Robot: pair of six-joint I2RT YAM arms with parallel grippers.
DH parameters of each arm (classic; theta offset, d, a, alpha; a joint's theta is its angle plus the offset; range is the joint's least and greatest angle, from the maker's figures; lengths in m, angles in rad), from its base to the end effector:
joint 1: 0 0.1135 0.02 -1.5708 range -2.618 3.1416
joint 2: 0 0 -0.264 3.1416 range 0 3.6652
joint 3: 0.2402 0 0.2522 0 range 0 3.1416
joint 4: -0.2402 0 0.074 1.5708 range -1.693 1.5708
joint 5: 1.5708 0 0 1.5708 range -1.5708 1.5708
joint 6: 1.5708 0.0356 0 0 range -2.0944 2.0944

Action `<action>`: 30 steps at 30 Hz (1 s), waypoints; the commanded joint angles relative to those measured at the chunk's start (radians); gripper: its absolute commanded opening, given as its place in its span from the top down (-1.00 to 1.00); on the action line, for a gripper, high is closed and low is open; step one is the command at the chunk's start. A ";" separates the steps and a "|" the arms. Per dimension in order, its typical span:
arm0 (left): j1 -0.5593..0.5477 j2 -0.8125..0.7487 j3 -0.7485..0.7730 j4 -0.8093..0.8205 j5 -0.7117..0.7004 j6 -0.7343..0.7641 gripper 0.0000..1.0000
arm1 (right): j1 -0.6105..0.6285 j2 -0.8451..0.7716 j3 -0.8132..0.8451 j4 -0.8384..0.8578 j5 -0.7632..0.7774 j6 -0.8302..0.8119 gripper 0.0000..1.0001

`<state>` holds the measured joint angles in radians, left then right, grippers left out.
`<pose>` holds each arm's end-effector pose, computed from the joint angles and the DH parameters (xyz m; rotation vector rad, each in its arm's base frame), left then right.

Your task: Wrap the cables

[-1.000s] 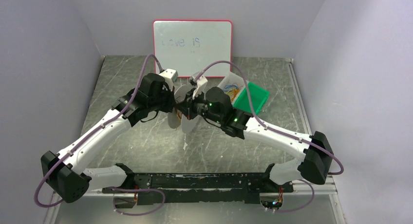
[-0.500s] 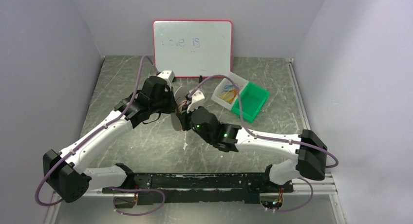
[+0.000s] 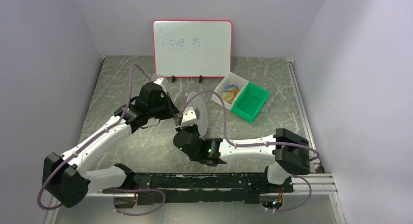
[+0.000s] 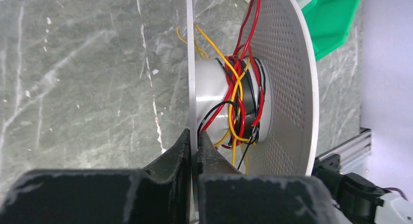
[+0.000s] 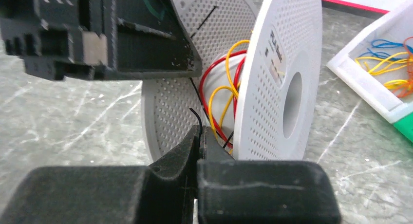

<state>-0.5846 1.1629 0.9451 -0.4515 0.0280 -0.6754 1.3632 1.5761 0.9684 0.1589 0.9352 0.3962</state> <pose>0.2107 -0.1407 0.2935 -0.0902 2.3358 -0.6929 0.0986 0.3292 0.2456 -0.3228 1.8122 0.2848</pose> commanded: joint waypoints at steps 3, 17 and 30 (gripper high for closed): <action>0.074 -0.078 -0.057 0.300 0.126 -0.154 0.86 | 0.062 0.080 -0.032 -0.116 0.167 0.000 1.00; 0.169 -0.032 -0.275 0.599 0.381 -0.361 0.86 | 0.085 0.193 -0.092 -0.274 0.325 0.034 1.00; 0.232 0.152 -0.312 0.752 0.578 -0.363 0.80 | 0.056 0.309 -0.125 -0.336 0.364 0.023 1.00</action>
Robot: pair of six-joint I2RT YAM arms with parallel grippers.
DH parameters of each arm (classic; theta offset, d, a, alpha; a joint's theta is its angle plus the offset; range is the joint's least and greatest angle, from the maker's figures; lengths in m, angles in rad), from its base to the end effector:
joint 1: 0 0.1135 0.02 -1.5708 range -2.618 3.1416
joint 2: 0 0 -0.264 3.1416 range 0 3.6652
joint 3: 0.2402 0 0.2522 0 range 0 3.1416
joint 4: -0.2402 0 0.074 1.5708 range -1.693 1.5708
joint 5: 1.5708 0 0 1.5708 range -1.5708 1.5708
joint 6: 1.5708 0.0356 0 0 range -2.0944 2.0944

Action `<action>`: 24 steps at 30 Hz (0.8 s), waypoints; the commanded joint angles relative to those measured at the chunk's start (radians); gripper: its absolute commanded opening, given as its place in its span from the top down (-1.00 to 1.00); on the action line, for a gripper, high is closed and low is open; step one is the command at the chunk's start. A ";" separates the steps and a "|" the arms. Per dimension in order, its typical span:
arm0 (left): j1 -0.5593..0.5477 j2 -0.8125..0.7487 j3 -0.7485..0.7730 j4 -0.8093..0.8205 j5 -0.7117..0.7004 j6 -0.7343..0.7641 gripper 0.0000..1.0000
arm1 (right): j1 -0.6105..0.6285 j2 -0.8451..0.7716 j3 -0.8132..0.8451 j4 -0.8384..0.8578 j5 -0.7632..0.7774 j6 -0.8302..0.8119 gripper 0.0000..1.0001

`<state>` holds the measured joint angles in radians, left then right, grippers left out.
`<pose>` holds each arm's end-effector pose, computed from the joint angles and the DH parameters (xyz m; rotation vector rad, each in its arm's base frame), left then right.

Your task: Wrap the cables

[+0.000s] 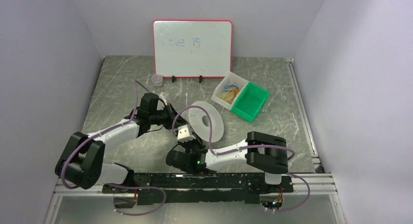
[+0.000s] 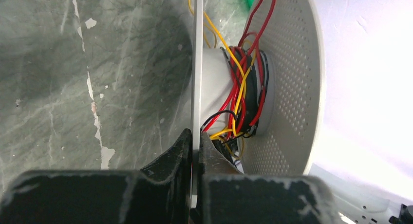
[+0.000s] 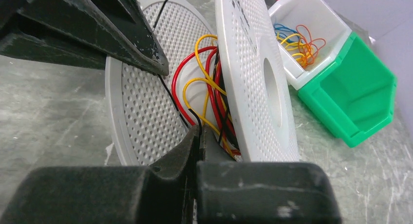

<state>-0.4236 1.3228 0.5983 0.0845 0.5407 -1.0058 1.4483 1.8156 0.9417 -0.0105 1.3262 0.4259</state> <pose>0.2315 -0.1245 0.1896 -0.3760 2.4414 -1.3174 0.0758 0.3328 0.1564 -0.4187 1.7184 -0.2974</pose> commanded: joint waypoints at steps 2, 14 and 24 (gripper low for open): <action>0.079 0.017 0.036 0.217 0.087 -0.021 0.77 | -0.045 0.075 -0.117 -0.121 -0.045 -0.042 1.00; 0.108 0.187 0.004 0.283 0.203 0.012 0.58 | -0.094 0.123 -0.120 0.002 -0.076 -0.149 0.74; 0.122 0.203 0.020 0.233 0.185 0.067 0.44 | -0.118 0.148 -0.100 -0.035 -0.069 -0.121 0.37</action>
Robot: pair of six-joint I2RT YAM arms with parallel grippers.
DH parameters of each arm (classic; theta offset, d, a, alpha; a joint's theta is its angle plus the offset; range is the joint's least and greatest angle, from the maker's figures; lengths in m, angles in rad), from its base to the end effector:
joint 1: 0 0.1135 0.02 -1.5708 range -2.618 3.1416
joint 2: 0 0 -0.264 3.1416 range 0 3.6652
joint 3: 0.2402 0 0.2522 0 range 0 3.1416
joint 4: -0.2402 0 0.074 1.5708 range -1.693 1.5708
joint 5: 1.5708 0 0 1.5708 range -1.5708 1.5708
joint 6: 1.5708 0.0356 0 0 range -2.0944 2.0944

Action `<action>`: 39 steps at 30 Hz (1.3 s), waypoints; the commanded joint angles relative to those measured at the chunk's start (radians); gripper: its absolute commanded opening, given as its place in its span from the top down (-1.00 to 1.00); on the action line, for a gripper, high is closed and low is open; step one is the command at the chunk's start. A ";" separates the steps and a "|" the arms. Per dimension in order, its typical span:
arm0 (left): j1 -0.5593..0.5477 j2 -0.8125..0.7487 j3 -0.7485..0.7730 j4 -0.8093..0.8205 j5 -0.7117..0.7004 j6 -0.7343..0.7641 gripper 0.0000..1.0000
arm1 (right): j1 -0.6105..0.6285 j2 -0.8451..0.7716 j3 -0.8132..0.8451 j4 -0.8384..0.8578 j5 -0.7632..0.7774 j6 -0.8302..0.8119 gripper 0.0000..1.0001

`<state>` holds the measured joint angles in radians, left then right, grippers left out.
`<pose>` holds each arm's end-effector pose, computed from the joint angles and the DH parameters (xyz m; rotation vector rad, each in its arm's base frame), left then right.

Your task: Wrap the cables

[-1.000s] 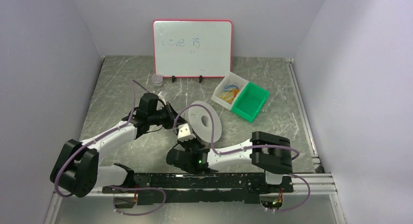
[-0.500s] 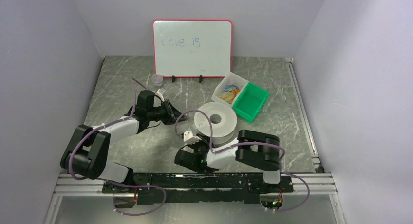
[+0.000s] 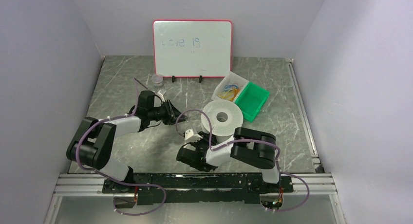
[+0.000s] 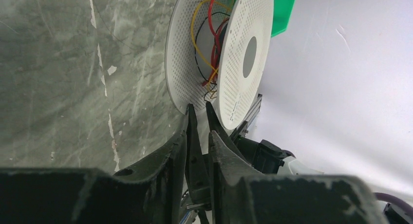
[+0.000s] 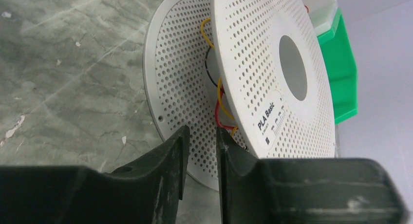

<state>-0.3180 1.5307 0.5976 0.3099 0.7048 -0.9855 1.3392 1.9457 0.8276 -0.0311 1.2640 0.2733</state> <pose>0.2640 -0.1112 0.1572 -0.3577 2.4096 -1.4444 0.1048 0.2963 0.0878 -0.7017 1.7694 -0.6627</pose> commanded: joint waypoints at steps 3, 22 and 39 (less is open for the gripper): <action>0.024 -0.021 0.029 -0.029 0.008 0.075 0.39 | -0.013 0.028 0.019 -0.024 -0.011 0.045 0.24; 0.071 -0.242 0.094 -0.345 -0.184 0.258 0.11 | 0.057 0.023 0.110 -0.064 -0.123 0.116 -0.14; 0.076 -0.480 0.247 -0.641 -0.524 0.444 0.04 | 0.027 -0.196 0.086 0.071 -0.375 0.055 -0.23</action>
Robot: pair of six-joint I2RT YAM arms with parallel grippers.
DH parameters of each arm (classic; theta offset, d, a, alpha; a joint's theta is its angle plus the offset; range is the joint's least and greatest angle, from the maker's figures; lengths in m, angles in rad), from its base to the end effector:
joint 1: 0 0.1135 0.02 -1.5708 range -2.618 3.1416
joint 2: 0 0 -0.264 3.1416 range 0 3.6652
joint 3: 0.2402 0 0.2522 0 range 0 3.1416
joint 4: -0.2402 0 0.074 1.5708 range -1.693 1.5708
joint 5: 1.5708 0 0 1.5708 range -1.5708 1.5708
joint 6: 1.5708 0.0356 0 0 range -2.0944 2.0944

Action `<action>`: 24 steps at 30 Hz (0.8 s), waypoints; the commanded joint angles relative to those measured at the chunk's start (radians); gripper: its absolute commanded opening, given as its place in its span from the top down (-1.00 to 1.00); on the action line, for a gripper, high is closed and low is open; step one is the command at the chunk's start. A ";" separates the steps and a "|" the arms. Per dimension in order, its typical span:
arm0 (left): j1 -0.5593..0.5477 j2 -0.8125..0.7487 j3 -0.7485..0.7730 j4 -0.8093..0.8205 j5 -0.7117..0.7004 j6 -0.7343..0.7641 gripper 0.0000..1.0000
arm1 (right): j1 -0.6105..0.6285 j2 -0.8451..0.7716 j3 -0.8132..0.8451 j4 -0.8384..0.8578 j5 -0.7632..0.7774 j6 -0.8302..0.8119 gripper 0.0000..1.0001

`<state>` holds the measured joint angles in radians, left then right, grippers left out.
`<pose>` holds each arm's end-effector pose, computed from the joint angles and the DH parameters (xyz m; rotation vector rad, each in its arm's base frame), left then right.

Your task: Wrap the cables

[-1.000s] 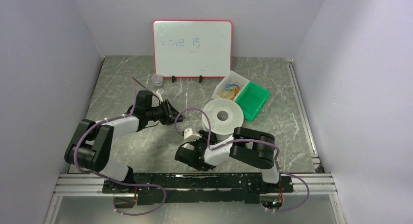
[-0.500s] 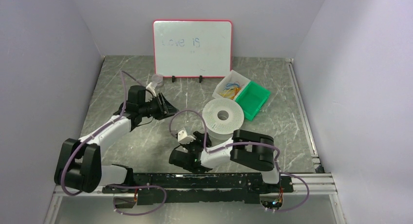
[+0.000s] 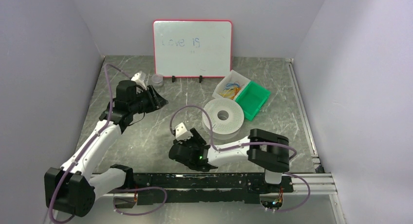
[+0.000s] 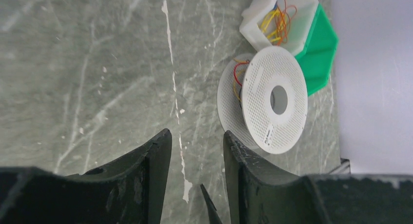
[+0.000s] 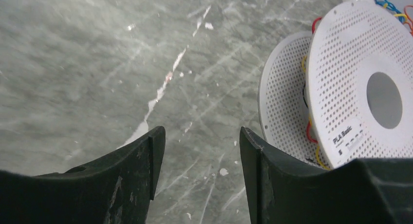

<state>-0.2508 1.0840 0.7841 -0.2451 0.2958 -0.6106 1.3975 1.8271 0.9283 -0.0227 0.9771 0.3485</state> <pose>0.2305 -0.0698 0.2758 -0.2113 2.1906 -0.8125 0.0882 0.3329 0.1397 -0.6936 1.9150 -0.1677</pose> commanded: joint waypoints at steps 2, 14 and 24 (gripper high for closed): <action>0.008 -0.048 0.080 -0.103 -0.140 0.088 0.02 | -0.058 -0.111 -0.017 0.067 -0.127 -0.029 -0.23; 0.008 -0.115 0.142 -0.152 -0.251 0.186 -0.40 | -0.313 -0.332 -0.052 0.104 -0.438 -0.049 -0.35; 0.008 -0.091 0.161 -0.169 -0.250 0.220 -0.99 | -0.637 -0.489 -0.108 0.055 -0.655 0.003 -0.98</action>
<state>-0.2501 0.9833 0.9028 -0.3992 0.0566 -0.4252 0.8764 1.4010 0.8478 0.0597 0.4343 0.3138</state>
